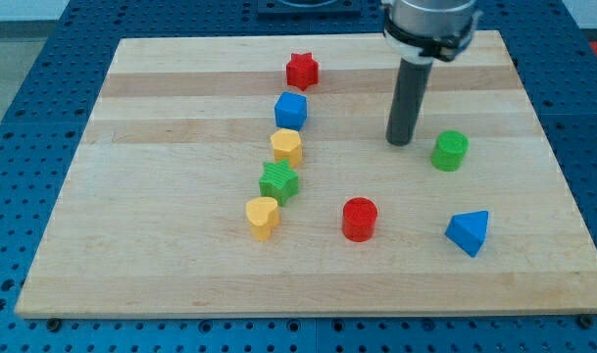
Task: Move the blue triangle closer towards the red circle
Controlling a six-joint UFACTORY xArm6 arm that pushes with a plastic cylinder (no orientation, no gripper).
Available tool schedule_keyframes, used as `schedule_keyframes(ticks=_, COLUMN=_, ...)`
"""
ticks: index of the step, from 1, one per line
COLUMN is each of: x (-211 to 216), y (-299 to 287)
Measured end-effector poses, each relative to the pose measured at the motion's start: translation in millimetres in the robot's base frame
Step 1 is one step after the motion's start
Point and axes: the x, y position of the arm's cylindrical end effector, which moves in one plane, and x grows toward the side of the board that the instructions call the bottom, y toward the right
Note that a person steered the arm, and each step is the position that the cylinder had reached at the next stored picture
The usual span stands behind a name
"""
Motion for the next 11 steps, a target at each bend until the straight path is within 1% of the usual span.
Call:
schedule_keyframes(ticks=1, x=6, y=82)
schedule_keyframes(ticks=2, x=18, y=74)
schedule_keyframes(ticks=3, x=60, y=128)
schedule_keyframes(ticks=4, x=136, y=127)
schedule_keyframes(ticks=5, x=154, y=67)
schedule_keyframes(ticks=6, x=150, y=47)
schedule_keyframes(ticks=8, x=163, y=49)
schedule_keyframes(ticks=9, x=166, y=41)
schedule_keyframes(ticks=10, x=150, y=39)
schedule_keyframes(ticks=11, x=142, y=38)
